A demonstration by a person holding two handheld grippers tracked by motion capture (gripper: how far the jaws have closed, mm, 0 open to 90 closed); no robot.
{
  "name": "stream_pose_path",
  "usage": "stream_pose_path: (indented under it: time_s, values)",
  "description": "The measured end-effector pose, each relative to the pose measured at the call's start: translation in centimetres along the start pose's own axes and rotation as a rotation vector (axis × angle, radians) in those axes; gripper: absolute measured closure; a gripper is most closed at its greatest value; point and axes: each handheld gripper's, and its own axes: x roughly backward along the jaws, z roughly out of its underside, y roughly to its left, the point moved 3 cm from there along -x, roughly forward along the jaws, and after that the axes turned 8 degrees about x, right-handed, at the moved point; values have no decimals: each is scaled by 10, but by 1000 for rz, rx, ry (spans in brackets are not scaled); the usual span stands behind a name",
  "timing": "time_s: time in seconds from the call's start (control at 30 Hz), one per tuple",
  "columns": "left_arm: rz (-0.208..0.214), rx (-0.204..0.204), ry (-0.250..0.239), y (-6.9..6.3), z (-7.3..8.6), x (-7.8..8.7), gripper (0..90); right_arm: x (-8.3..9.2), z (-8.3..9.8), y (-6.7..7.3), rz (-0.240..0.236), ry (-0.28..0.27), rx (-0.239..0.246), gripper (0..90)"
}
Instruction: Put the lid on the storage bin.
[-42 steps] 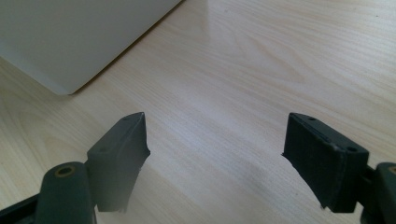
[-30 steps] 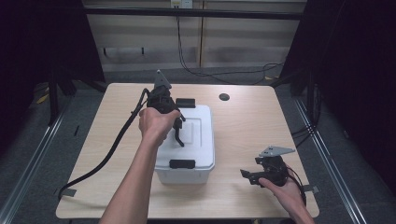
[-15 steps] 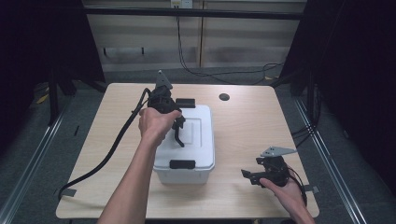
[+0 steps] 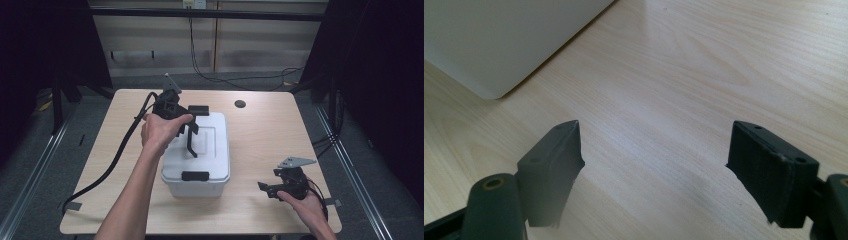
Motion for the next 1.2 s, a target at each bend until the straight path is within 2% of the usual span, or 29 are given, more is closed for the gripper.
stream_pose_path:
  time_s: [0.17,0.2,0.23,0.27,0.33,0.43,0.47,0.5,0.53,0.57,0.6,0.7,0.73,0.77,0.8,0.9,0.93,1.07,1.2]
  values:
    - [19,-31,-16,3,-2,6,246,1,0,0,0,-5,-3,211]
    - [43,-42,-30,2,-2,8,240,0,0,-1,1,-7,-2,211]
    - [43,-42,-30,2,-2,8,224,0,0,-1,1,-7,-2,211]
    - [60,-94,-25,1,-1,11,192,0,0,-1,2,-5,-2,211]
    - [62,-108,-21,2,-1,12,175,0,0,-1,3,-5,0,212]
    - [1,-173,-28,5,1,16,168,0,0,-1,3,-5,0,211]
    - [-15,-217,-47,9,2,21,168,1,0,0,2,-1,-10,212]
    - [-15,-217,-47,9,2,21,168,1,0,0,2,-1,-10,212]
    - [1,-245,-77,14,3,28,168,1,0,0,2,-3,-7,212]
    - [1,-245,-77,14,3,28,168,1,0,0,2,-3,-7,212]
    - [55,-253,-99,20,3,35,167,1,0,0,3,-2,-7,211]
    - [54,-250,-93,26,5,38,166,1,0,0,2,0,-12,212]
    - [40,-258,-91,29,5,39,166,1,0,-1,5,-1,-8,212]
    - [32,-272,-101,34,6,42,167,0,0,-1,3,-4,-8,212]
    - [34,-286,-131,41,9,45,167,0,0,-1,4,-2,-15,211]
    - [43,-294,-141,48,11,48,167,0,0,-1,5,-2,-11,212]
    - [47,-291,-157,57,13,50,167,0,0,-1,5,-3,-10,212]
    - [66,-316,-181,65,17,56,179,0,0,-2,9,1,-13,212]
    - [49,-364,-223,75,24,66,182,0,0,-2,10,1,-20,211]
